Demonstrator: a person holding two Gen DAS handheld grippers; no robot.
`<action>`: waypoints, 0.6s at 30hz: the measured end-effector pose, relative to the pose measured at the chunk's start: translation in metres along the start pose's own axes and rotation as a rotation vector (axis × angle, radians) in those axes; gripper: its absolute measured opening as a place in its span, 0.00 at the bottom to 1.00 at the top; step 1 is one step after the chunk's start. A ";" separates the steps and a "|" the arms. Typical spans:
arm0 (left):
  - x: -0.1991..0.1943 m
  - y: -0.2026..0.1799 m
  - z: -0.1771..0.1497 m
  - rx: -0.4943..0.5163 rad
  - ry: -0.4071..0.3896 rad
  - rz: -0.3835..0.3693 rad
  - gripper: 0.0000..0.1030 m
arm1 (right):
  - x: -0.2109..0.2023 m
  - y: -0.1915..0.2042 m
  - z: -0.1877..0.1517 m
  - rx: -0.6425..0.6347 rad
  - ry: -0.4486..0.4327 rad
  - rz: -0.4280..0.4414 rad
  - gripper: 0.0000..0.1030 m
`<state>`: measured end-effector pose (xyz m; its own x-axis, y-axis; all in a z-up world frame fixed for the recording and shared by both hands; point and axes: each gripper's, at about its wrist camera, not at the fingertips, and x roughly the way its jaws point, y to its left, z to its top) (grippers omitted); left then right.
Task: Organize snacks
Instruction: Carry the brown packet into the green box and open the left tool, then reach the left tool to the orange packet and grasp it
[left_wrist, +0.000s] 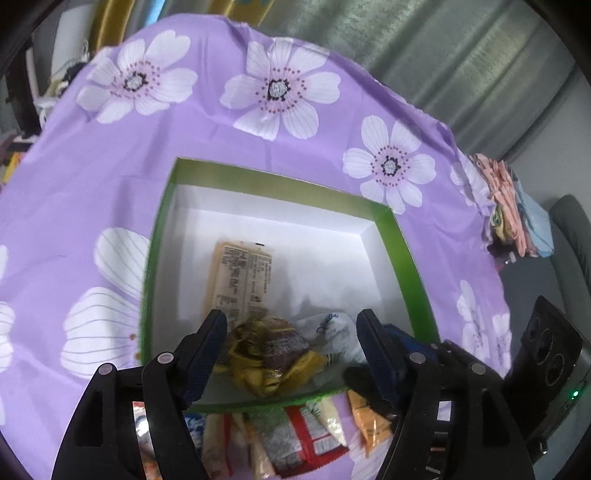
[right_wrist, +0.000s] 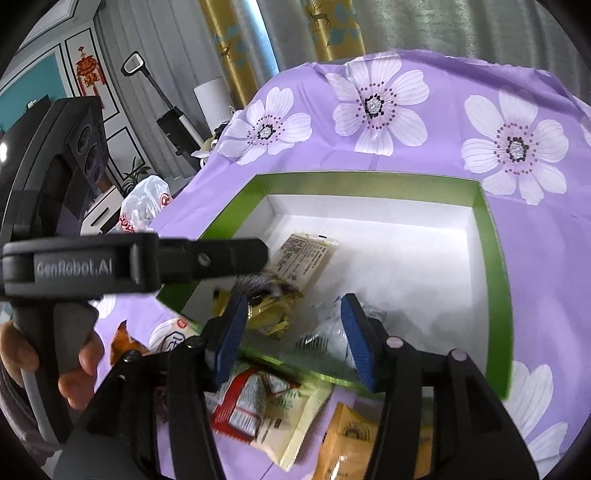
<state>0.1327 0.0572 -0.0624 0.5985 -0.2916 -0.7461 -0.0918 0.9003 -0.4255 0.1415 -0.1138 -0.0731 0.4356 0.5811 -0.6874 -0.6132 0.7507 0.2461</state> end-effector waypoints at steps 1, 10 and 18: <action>-0.005 -0.001 -0.002 0.008 -0.006 0.010 0.70 | -0.004 0.000 -0.001 0.002 -0.005 -0.002 0.53; -0.049 0.001 -0.026 0.044 -0.044 0.064 0.76 | -0.043 0.002 -0.025 0.032 -0.046 -0.015 0.60; -0.080 0.017 -0.056 0.000 -0.041 0.069 0.82 | -0.072 0.008 -0.055 0.059 -0.073 -0.018 0.69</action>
<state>0.0393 0.0778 -0.0385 0.6233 -0.2157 -0.7516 -0.1336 0.9177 -0.3741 0.0693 -0.1667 -0.0591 0.4944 0.5875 -0.6406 -0.5662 0.7769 0.2755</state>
